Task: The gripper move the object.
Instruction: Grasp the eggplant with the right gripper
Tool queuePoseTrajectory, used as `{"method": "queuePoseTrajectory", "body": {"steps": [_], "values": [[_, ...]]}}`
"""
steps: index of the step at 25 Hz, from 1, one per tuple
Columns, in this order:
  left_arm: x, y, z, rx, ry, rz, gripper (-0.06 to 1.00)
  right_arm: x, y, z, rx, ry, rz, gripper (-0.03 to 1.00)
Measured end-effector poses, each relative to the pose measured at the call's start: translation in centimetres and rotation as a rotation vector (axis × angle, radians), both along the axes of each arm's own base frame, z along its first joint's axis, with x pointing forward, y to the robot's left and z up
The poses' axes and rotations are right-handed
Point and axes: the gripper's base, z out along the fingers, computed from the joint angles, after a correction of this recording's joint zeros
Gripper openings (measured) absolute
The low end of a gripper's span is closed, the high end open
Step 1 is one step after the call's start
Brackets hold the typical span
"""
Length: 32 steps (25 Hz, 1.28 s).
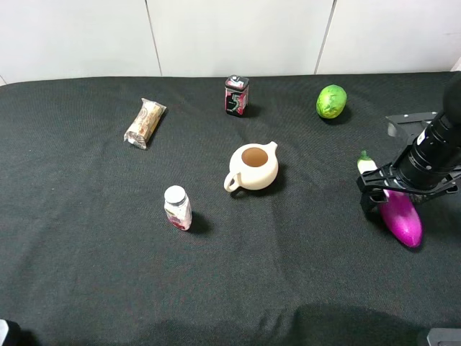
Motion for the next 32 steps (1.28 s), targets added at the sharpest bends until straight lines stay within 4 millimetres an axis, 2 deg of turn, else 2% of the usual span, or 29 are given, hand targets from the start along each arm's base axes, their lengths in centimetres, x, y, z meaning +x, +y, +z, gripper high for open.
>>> {"method": "queuePoseTrajectory", "body": {"steps": [16,27,32], "values": [[0.0,0.0,0.0,0.0,0.0,0.0,0.79,0.3,0.0,-0.1,-0.002,-0.023,0.007,0.63],[0.0,0.0,0.0,0.0,0.0,0.0,0.79,0.5,0.0,-1.7,-0.009,0.019,0.004,0.63],[0.0,0.0,0.0,0.0,0.0,0.0,0.79,1.0,0.1,-1.5,-0.007,0.006,0.004,0.63]]}}
